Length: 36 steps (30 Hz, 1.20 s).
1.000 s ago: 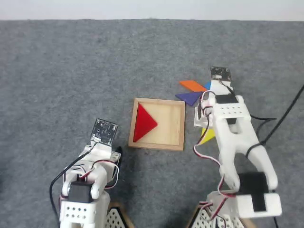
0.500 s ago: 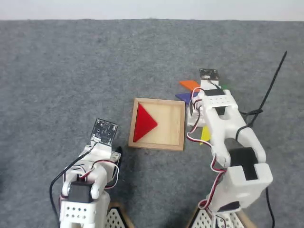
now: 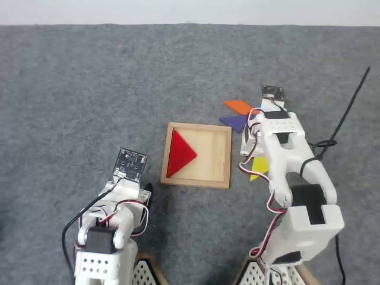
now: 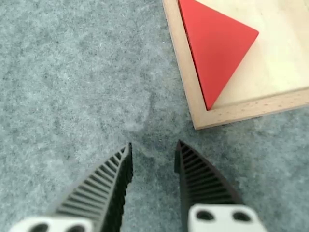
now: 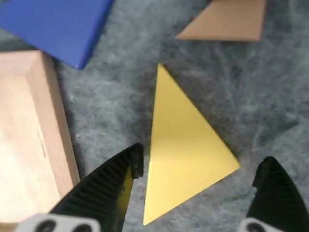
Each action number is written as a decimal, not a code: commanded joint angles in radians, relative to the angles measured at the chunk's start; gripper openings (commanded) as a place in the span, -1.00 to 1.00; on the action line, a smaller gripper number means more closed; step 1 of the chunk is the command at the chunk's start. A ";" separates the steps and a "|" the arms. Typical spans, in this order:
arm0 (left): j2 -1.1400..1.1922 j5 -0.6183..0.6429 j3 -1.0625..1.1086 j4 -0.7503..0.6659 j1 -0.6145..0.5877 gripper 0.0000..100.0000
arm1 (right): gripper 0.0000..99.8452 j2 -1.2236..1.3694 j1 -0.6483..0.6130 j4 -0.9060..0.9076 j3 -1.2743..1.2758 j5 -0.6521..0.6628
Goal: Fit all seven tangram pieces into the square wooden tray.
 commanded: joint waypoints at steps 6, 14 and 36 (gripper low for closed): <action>-0.020 0.008 -0.010 0.003 -0.005 -0.73 | -0.30 0.093 0.018 -0.004 -0.124 -0.008; -0.020 0.008 -0.010 0.003 -0.005 -0.73 | -0.51 0.104 0.018 0.012 -0.123 -0.014; -0.020 0.008 -0.010 0.003 -0.005 -0.73 | -0.26 -0.401 -0.019 0.039 0.207 -0.064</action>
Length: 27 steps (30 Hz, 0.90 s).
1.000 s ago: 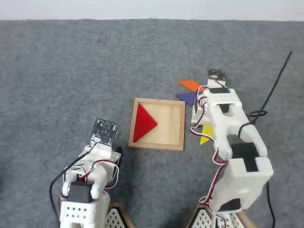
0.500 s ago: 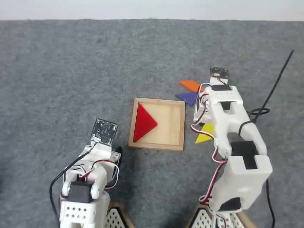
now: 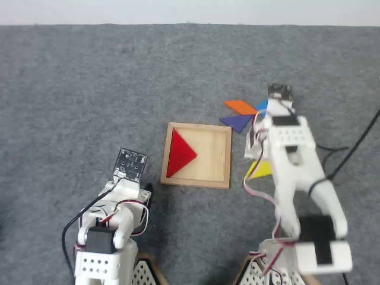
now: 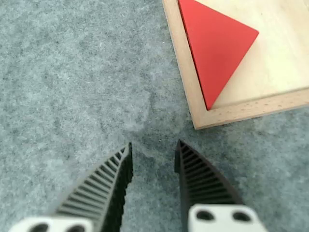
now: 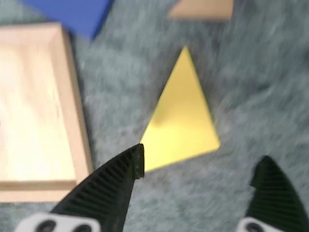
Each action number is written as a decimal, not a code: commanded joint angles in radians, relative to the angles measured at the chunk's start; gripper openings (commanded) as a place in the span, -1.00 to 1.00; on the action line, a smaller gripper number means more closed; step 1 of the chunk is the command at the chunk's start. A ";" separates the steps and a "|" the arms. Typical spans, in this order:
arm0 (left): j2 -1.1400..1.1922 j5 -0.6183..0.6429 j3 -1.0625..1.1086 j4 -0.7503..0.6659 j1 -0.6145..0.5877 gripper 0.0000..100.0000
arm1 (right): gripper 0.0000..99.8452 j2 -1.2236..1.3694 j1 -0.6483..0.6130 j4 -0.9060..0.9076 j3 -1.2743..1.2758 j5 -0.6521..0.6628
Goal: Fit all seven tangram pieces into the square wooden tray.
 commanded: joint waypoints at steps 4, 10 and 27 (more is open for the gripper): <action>-0.020 0.008 -0.010 0.003 -0.005 -0.73 | -0.31 0.013 -0.018 -0.077 -0.002 -0.051; -0.020 0.008 -0.010 0.003 -0.005 -0.73 | -0.30 0.283 -0.013 -0.061 -0.173 -0.196; -0.020 0.008 -0.010 0.003 -0.005 -0.73 | -0.49 0.403 -0.010 0.008 -0.282 -0.256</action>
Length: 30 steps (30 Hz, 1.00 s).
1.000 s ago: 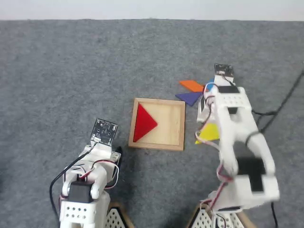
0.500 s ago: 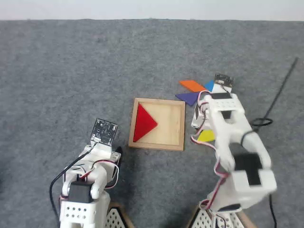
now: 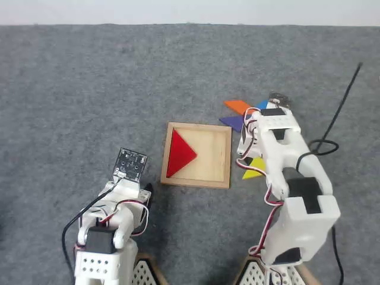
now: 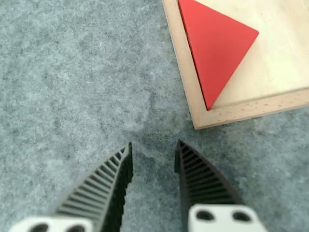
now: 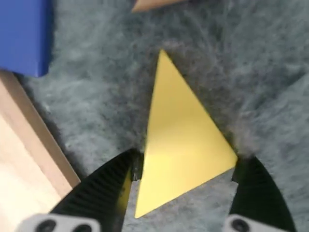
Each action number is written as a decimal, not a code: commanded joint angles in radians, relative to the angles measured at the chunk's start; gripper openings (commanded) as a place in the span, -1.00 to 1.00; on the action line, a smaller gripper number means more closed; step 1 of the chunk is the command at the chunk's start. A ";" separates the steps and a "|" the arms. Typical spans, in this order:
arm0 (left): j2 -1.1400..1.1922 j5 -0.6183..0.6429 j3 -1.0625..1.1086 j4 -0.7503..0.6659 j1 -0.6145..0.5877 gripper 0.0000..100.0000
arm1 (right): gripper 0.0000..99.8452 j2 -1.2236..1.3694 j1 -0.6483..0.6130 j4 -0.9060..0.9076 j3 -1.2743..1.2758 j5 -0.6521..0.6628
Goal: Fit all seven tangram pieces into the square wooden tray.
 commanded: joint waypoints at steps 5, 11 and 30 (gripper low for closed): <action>-0.020 0.008 -0.010 0.003 -0.005 -0.73 | -0.49 -0.007 -0.005 0.004 -0.048 -0.011; -0.020 0.008 -0.010 0.003 -0.005 -0.73 | -0.61 -0.093 -0.005 0.005 -0.041 -0.005; -0.020 0.008 -0.010 0.003 -0.005 -0.73 | -0.33 -0.203 0.025 0.054 -0.068 0.502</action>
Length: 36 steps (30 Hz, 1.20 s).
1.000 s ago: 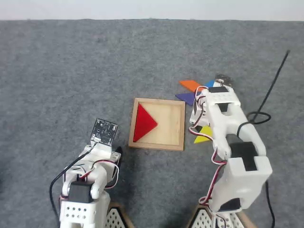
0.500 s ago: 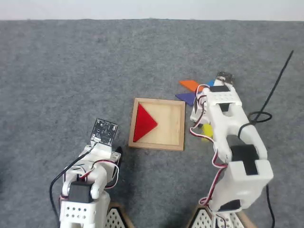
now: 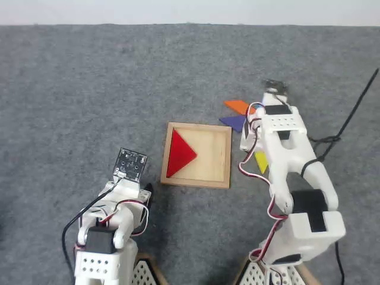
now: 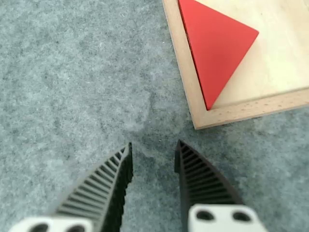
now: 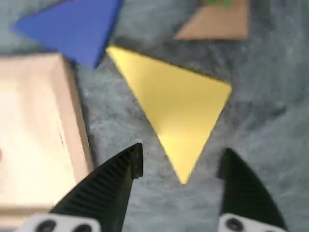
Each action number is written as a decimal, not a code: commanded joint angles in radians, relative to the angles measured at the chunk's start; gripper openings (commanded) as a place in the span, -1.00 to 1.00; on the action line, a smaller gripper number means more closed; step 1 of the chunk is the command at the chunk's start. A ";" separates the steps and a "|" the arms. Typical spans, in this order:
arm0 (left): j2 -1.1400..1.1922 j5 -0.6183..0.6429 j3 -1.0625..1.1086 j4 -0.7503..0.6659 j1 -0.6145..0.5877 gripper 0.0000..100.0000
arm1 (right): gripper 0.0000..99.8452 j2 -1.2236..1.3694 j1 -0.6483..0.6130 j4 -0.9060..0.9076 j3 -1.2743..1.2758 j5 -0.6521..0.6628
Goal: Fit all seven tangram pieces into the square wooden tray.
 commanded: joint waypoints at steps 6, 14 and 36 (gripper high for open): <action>-0.020 0.008 -0.010 0.003 -0.005 -0.73 | -0.34 -0.054 -0.038 -0.016 -0.068 0.269; -0.020 0.008 -0.010 0.003 -0.005 -0.73 | -0.34 0.054 -0.071 -0.102 -0.069 0.311; -0.020 0.008 -0.010 0.003 -0.005 -0.73 | -0.34 0.314 0.001 -0.033 -0.293 0.322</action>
